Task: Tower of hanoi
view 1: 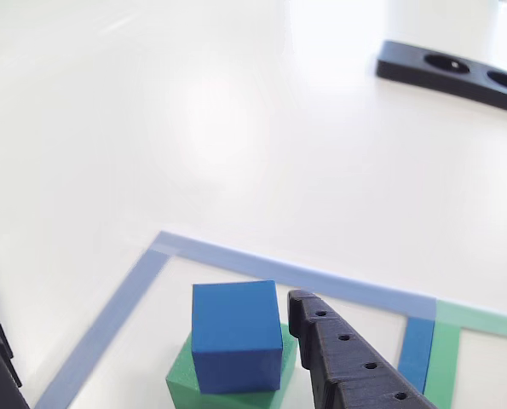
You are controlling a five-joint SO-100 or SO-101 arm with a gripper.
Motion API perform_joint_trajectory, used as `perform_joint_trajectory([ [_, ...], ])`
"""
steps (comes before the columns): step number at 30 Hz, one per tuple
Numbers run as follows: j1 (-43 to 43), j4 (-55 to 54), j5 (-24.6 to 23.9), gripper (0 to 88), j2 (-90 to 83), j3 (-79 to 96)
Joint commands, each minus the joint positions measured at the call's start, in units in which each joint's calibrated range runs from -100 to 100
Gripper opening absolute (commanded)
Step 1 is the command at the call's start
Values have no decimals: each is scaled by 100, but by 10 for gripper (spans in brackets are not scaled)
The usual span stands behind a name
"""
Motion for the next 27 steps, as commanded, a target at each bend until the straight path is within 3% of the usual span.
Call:
perform_joint_trajectory([
  [1, -60, -137, 79, 354, -42, -178],
  [27, -91, -112, 79, 170, 22, -150],
])
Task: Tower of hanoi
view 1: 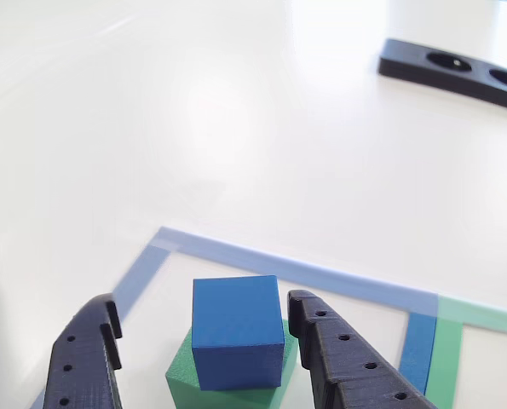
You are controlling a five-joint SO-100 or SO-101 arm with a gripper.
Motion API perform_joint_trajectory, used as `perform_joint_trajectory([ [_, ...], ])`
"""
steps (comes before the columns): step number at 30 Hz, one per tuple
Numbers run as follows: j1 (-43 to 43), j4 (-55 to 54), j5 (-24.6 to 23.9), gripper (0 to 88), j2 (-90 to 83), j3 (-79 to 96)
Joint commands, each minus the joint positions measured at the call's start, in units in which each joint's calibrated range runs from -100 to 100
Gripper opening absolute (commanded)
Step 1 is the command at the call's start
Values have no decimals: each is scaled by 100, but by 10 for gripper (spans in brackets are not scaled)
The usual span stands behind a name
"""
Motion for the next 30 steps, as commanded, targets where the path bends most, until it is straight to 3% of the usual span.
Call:
perform_joint_trajectory([
  [1, -82, -104, 79, 161, -20, -107],
  [20, -75, -104, 79, 49, -20, 48],
  [30, -60, 33, 79, 48, -276, 57],
])
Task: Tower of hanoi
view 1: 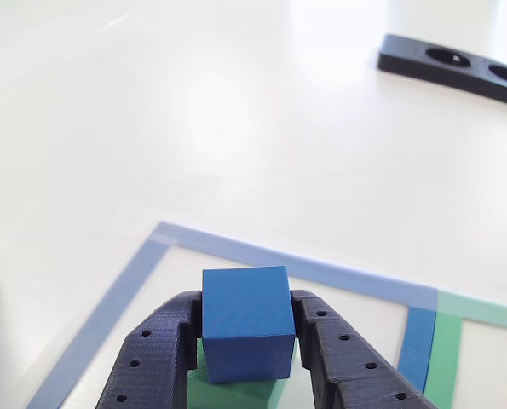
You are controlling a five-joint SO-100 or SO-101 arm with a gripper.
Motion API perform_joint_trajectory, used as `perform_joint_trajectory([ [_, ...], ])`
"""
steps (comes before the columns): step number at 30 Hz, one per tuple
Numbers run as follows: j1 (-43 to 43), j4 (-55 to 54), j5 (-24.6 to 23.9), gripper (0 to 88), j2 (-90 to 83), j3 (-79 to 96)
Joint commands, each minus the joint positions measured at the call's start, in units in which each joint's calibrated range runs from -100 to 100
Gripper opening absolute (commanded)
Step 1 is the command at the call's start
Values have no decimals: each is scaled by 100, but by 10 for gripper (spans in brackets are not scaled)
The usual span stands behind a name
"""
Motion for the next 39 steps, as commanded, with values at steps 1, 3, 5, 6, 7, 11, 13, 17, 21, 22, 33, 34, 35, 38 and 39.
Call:
perform_joint_trajectory([
  [1, -52, 122, 79, 44, -397, 13],
  [3, -29, 389, 79, 42, -685, 23],
  [5, -6, 737, 79, 42, -1062, 59],
  [6, 1, 924, 79, 43, -1278, 77],
  [7, 9, 1158, 79, 44, -1534, 77],
  [11, 101, 2389, 79, 45, -2656, 41],
  [13, 169, 3247, 79, 45, -3281, -105],
  [17, 398, 5561, 79, 45, -4539, -795],
  [21, 711, 8143, 79, 47, -5276, -2058],
  [22, 794, 8831, -179, 47, -5365, -2504],
  [33, 1580, 13963, -1778, 42, -4804, -7538],
  [34, 1633, 14311, -1888, 42, -4740, -7956],
  [35, 1679, 14578, -1980, 42, -4692, -8292],
  [38, 1801, 15242, -2145, 42, -4651, -9028],
  [39, 1831, 15404, -2237, 42, -4643, -9191],
])
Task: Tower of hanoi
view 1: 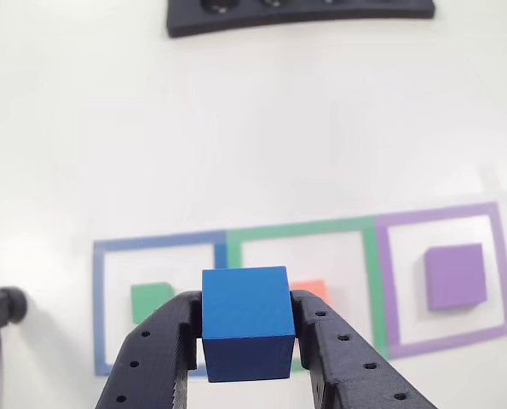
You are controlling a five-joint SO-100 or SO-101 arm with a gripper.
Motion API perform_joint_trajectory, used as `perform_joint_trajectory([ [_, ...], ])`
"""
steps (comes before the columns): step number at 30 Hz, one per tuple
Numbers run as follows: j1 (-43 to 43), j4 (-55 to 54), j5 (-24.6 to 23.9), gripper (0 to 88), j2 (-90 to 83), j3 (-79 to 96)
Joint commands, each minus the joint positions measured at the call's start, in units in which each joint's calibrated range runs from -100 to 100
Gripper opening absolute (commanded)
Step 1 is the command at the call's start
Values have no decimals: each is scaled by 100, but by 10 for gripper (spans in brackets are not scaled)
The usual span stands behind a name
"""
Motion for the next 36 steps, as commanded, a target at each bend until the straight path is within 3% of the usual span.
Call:
perform_joint_trajectory([
  [1, 191, 806, -264, 42, -25, -1119],
  [11, 809, 1057, -503, 40, -106, -947],
  [15, 1106, 685, -136, 39, -306, -111],
  [22, 1770, -959, 949, 37, -875, 2197],
  [29, 2342, -3298, 2089, 37, -1291, 4587],
  [36, 2624, -6155, 2089, 38, -1123, 6559],
])
